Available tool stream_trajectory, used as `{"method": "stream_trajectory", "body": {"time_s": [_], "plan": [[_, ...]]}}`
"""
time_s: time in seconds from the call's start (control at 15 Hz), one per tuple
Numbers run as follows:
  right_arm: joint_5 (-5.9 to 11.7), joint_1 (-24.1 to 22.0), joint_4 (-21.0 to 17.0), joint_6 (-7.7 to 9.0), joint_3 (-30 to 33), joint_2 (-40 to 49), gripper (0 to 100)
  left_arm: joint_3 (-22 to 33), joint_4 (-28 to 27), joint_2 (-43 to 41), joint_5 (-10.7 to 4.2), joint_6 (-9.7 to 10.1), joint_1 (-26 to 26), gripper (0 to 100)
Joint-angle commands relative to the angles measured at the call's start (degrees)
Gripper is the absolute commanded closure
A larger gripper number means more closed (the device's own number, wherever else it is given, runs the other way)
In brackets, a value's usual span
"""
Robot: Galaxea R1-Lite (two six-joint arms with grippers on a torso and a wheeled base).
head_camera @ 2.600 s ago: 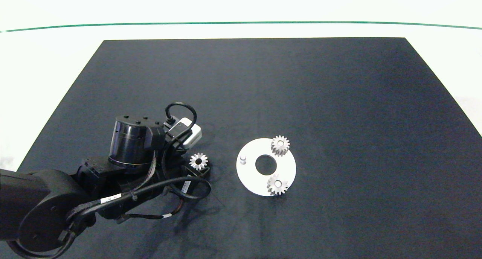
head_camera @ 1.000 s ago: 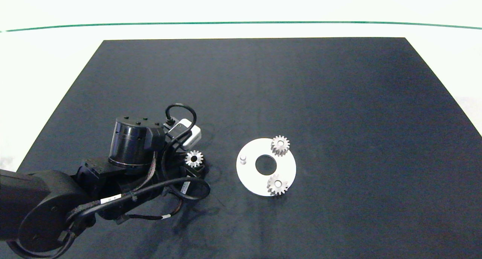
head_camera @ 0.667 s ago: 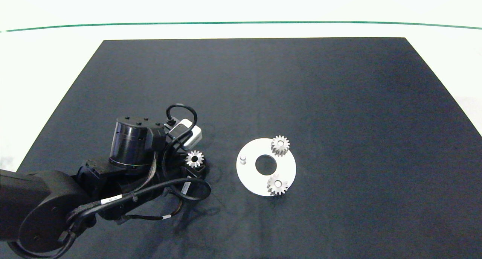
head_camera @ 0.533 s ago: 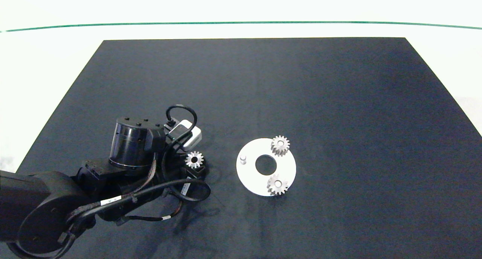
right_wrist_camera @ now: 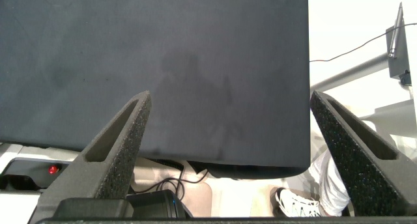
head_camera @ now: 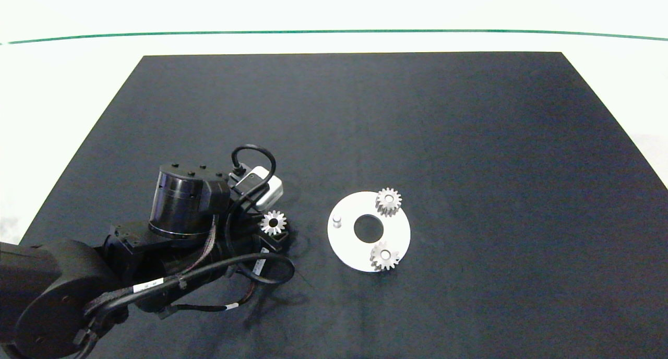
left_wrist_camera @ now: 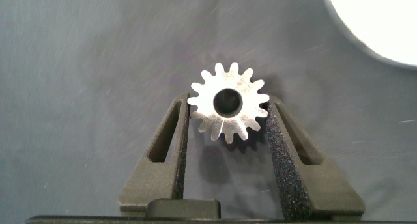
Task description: Install three planetary gears onto the carrier pins
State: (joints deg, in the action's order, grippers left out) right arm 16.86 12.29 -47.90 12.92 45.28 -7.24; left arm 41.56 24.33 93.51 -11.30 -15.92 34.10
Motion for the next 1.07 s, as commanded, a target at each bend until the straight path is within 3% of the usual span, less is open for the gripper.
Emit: {"method": "stream_trajectory", "body": {"time_s": [0.07, 0.27, 0.4, 0.67, 1.07], "plan": [[0.1, 0.1, -0.3, 0.09, 0.0, -0.1, 0, 1.2, -0.2, -1.6, -0.21, -0.16, 3.2, 100], [0.1, 0.1, -0.2, 0.09, 0.0, -0.1, 0, 5.9, -4.1, -2.3, -0.56, -0.34, 7.1, 100], [0.1, 0.0, -0.3, 0.09, -0.1, -0.1, 0, 9.0, -7.5, -2.5, -1.71, -0.34, 9.3, 100], [0.1, 0.0, -0.3, 0.09, -0.1, -0.1, 0, 10.1, -7.5, -0.3, -3.64, -0.34, 11.0, 100], [0.1, 0.0, -0.3, 0.09, -0.3, -0.1, 0, 12.3, -7.4, 2.0, -3.82, -0.43, 11.5, 100]]}}
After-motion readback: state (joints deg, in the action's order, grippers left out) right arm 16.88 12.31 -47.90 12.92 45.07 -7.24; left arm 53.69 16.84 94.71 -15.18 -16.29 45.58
